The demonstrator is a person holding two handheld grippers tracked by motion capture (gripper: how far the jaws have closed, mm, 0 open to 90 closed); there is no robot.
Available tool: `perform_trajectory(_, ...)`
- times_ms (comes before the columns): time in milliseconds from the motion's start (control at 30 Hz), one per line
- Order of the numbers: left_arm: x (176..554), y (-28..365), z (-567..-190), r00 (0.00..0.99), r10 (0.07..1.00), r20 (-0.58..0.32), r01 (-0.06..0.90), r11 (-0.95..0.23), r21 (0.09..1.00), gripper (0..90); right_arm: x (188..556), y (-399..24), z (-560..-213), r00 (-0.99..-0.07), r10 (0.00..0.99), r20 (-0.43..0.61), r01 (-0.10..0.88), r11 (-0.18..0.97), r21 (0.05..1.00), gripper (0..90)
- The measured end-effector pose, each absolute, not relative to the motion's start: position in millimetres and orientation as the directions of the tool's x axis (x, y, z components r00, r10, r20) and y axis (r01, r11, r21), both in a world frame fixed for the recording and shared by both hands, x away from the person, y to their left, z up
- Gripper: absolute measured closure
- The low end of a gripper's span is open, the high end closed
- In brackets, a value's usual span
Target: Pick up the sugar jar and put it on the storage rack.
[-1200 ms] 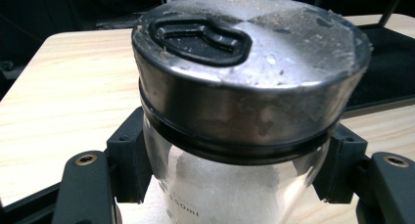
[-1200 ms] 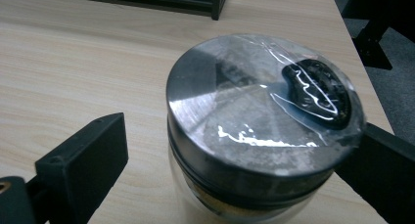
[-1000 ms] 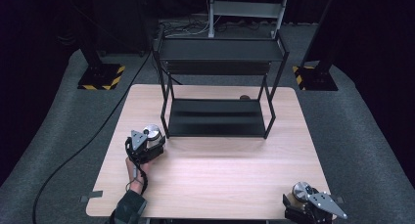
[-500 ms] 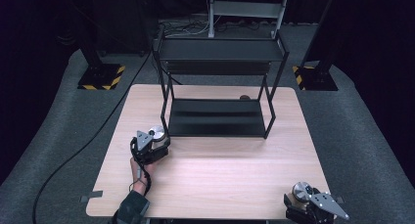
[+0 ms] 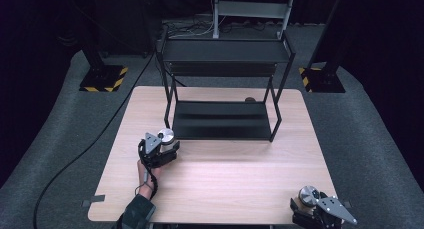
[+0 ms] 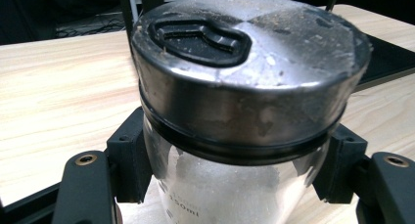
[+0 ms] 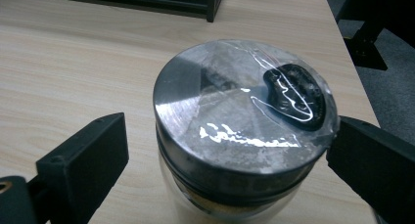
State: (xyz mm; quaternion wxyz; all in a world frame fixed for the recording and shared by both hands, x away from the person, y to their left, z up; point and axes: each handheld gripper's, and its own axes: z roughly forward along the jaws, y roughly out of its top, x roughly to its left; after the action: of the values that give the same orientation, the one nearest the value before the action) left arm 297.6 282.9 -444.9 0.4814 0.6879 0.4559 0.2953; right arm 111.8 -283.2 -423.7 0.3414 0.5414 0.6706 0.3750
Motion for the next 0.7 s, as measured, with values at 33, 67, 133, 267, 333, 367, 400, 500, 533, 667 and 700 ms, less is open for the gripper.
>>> perform_trajectory(33, 298, 282, -445, 0.412, 0.911, -0.032, 0.344, -0.122, 0.931, 29.9, 112, -283, -424, -0.180, 0.982, -0.052, 0.469, 0.132, 0.873, 1.1)
perform_trajectory(67, 298, 282, -445, 0.414, 0.910, -0.034, 0.344, -0.122, 0.931, 29.9, 112, -283, -424, -0.180, 0.982, -0.052, 0.469, 0.132, 0.873, 1.1)
perform_trajectory(133, 299, 280, -445, 0.417, 0.908, -0.035, 0.345, -0.122, 0.931, 29.9, 112, -284, -424, -0.181, 0.982, -0.052, 0.469, 0.133, 0.873, 1.1)
perform_trajectory(267, 301, 277, -444, 0.429, 0.903, -0.031, 0.345, -0.132, 0.929, 29.9, 111, -284, -423, -0.181, 0.982, -0.052, 0.469, 0.133, 0.873, 1.1)
perform_trajectory(333, 303, 275, -444, 0.433, 0.901, -0.030, 0.345, -0.135, 0.929, 29.9, 111, -284, -423, -0.180, 0.982, -0.052, 0.471, 0.133, 0.872, 1.1)
perform_trajectory(367, 303, 275, -444, 0.433, 0.901, -0.030, 0.345, -0.135, 0.929, 29.9, 111, -284, -423, -0.180, 0.982, -0.052, 0.471, 0.133, 0.872, 1.1)
perform_trajectory(400, 303, 275, -444, 0.436, 0.900, -0.030, 0.345, -0.136, 0.929, 29.9, 111, -284, -423, -0.180, 0.982, -0.052, 0.470, 0.132, 0.873, 1.1)
perform_trajectory(500, 304, 273, -443, 0.439, 0.898, -0.029, 0.345, -0.139, 0.928, 29.9, 111, -285, -423, -0.180, 0.982, -0.051, 0.470, 0.132, 0.873, 1.1)
perform_trajectory(533, 305, 273, -443, 0.441, 0.897, -0.029, 0.344, -0.140, 0.928, 29.9, 111, -285, -423, -0.180, 0.982, -0.051, 0.470, 0.132, 0.873, 1.1)
perform_trajectory(667, 307, 271, -443, 0.449, 0.893, -0.029, 0.345, -0.143, 0.928, 29.9, 112, -285, -423, -0.181, 0.982, -0.050, 0.473, 0.132, 0.871, 1.2)
perform_trajectory(700, 307, 270, -443, 0.451, 0.892, -0.025, 0.343, -0.147, 0.928, 29.9, 112, -285, -423, -0.181, 0.982, -0.050, 0.473, 0.132, 0.871, 1.2)
